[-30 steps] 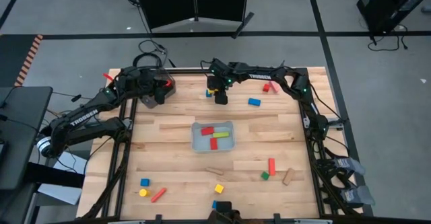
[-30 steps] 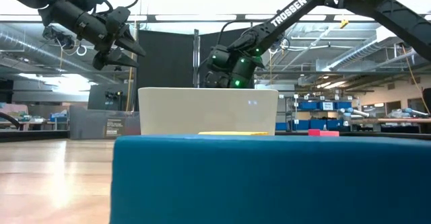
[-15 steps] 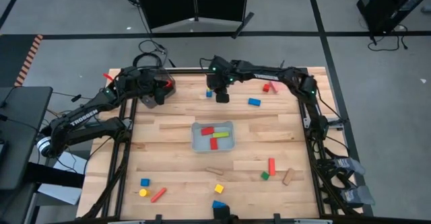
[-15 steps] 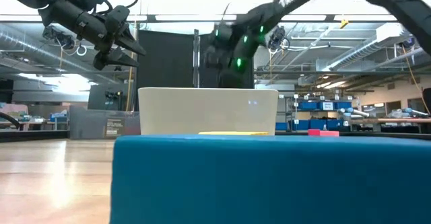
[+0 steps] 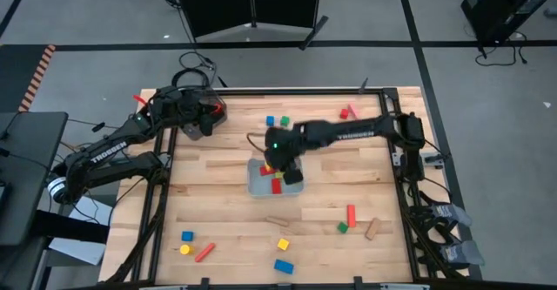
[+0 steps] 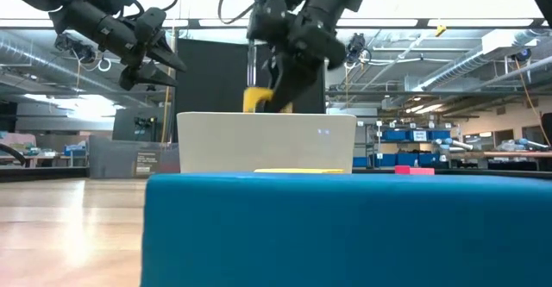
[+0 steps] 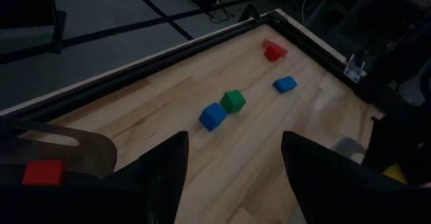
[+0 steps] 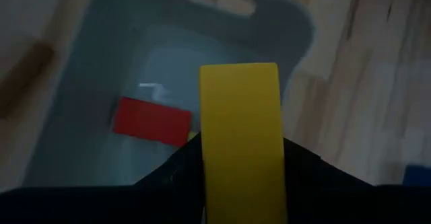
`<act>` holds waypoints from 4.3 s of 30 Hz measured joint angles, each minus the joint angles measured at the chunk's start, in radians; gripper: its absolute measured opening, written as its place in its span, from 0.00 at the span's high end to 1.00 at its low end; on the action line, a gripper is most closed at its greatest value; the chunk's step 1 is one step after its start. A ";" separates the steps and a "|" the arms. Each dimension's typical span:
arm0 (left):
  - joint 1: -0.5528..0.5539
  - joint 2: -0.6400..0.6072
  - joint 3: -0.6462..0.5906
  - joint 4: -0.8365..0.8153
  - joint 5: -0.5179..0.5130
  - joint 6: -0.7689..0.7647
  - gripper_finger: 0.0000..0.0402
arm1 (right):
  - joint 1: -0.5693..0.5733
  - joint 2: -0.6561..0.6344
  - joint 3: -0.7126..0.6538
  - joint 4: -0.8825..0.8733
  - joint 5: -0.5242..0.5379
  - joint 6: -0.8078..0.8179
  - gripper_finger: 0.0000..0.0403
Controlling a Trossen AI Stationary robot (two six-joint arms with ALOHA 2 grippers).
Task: Sort blocks by size
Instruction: Put the yellow arch block into the gray bin, then put the top blue cube block into the black bin, then put the red rectangular block into the gray bin
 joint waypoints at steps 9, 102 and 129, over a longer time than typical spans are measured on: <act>-0.050 0.001 0.000 0.008 -0.011 -0.007 0.39 | 0.034 0.001 -0.098 0.069 0.030 0.171 0.27; 0.071 0.680 0.644 -0.741 -0.426 0.350 0.66 | 0.317 -0.596 -0.241 0.130 0.443 0.228 0.23; 0.045 0.422 0.505 -0.842 -0.422 0.261 0.12 | 0.320 -0.595 -0.405 0.302 0.431 0.298 0.26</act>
